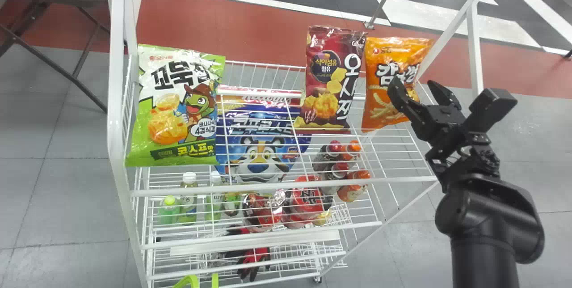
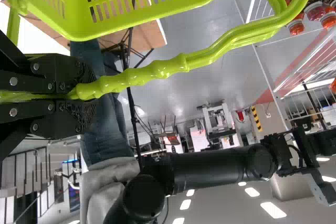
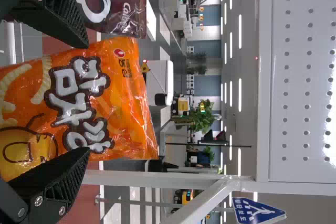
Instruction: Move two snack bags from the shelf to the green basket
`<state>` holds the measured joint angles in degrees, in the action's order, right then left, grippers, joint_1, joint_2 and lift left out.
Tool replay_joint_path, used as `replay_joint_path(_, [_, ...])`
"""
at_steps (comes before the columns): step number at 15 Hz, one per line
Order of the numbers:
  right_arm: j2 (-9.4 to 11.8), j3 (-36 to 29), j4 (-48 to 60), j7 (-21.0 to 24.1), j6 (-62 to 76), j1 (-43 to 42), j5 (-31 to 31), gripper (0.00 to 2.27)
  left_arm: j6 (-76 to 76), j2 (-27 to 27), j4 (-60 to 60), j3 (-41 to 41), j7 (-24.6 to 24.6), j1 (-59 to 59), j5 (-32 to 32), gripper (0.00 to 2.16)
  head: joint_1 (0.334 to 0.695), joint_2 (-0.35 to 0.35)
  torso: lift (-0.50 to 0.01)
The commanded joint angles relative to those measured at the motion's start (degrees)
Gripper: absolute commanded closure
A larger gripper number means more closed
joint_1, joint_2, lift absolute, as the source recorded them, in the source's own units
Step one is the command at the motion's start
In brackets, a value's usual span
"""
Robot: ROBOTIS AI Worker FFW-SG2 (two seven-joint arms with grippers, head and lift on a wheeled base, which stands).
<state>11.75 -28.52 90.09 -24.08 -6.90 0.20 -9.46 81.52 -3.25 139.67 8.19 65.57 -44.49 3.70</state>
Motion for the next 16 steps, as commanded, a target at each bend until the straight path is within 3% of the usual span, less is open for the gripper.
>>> replay_joint_path(1, [0.9, 0.5, -4.2, 0.2, 1.5, -2.8, 1.5, 0.14, 0.0, 0.1, -0.5, 0.0, 0.0, 0.2, 0.0, 2.12, 0.695, -0.350, -0.013])
replay_joint_path(8, [3.2, 2.5, -14.0, 0.6, 5.4, -7.6, 3.3, 0.22, 0.0, 0.4, -1.7, -0.2, -0.2, 1.7, -0.1, 2.12, 0.695, -0.350, -0.013])
replay_joint_path(9, [3.4, 2.7, -14.4, 0.5, 5.4, -7.8, 3.8, 0.32, 0.0, 0.4, -1.9, -0.2, -0.3, 1.8, -0.1, 2.12, 0.695, -0.350, -0.013])
replay_joint_path(10, [3.6, 3.0, -14.6, 0.4, 5.0, -8.0, 4.1, 0.56, 0.0, 0.4, -2.0, -0.1, -0.3, 1.9, -0.1, 2.12, 0.695, -0.350, -0.013])
replay_joint_path(12, [3.5, 4.2, -14.6, 0.6, 5.2, -8.0, 4.1, 1.72, 0.0, 0.4, -2.1, -0.1, -0.4, 2.0, -0.1, 2.12, 0.695, -0.350, -0.013])
replay_joint_path(13, [3.2, 4.3, -14.5, 1.4, 5.4, -7.9, 4.4, 2.13, 0.0, 0.4, -2.2, -0.2, -0.4, 2.0, -0.1, 2.12, 0.695, -0.350, -0.013])
replay_joint_path(14, [3.2, 4.5, -14.4, 2.3, 5.7, -7.8, 4.4, 2.25, 0.0, 0.4, -2.2, -0.2, -0.3, 2.0, -0.1, 2.12, 0.695, -0.350, -0.013])
replay_joint_path(16, [3.1, 4.6, -14.4, 3.3, 6.1, -7.8, 4.4, 2.25, 0.0, 0.4, -2.2, -0.3, -0.3, 2.0, -0.1, 2.12, 0.695, -0.350, -0.013])
